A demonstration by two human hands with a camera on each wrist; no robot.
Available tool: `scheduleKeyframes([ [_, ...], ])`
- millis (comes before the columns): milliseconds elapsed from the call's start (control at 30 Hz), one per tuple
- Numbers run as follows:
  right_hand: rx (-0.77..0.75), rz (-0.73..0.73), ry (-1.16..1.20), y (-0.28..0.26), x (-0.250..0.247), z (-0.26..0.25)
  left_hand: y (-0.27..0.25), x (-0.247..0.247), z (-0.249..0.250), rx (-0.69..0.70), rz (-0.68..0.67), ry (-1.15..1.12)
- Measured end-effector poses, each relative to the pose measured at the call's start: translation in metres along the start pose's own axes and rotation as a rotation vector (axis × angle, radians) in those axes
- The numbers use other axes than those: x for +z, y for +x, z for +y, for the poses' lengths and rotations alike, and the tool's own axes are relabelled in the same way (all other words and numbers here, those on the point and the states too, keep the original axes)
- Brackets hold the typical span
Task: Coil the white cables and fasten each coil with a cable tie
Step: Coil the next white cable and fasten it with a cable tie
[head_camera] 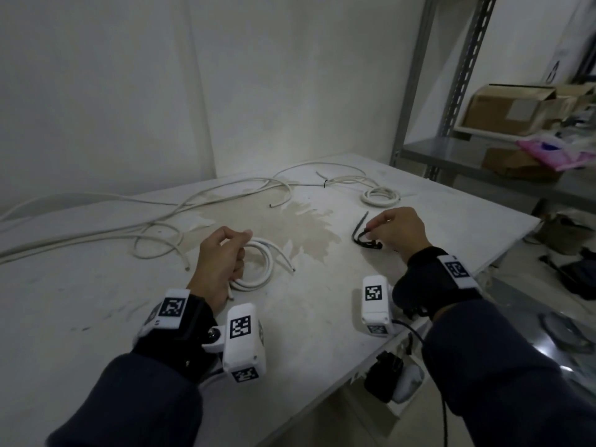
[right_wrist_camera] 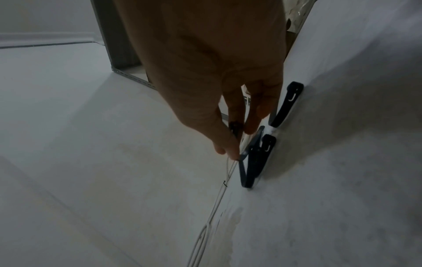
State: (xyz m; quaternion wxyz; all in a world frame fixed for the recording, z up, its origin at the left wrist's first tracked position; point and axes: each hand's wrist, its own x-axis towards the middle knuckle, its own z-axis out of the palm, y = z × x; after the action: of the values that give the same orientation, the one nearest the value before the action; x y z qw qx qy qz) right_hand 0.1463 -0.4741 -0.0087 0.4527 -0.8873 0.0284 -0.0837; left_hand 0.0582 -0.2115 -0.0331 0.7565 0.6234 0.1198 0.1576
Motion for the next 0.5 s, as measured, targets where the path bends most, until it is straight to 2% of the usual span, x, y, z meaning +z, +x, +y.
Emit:
scheduleKeyframes([
  [100,0.007,-0.004,0.059,-0.001,0.000,0.001,-0.001,0.000,0.000,-0.007,-0.003,0.003],
  [233,-0.054,0.055,0.344,-0.002,0.001,-0.001,-0.001,0.000,0.000,-0.010,-0.010,0.003],
  [400,-0.104,-0.030,0.653,-0.016,0.008,-0.030,-0.002,-0.001,0.002,-0.025,-0.010,-0.023],
  [500,-0.103,-0.143,0.799,-0.031,0.019,-0.055,-0.001,-0.006,0.005,-0.050,0.007,-0.072],
])
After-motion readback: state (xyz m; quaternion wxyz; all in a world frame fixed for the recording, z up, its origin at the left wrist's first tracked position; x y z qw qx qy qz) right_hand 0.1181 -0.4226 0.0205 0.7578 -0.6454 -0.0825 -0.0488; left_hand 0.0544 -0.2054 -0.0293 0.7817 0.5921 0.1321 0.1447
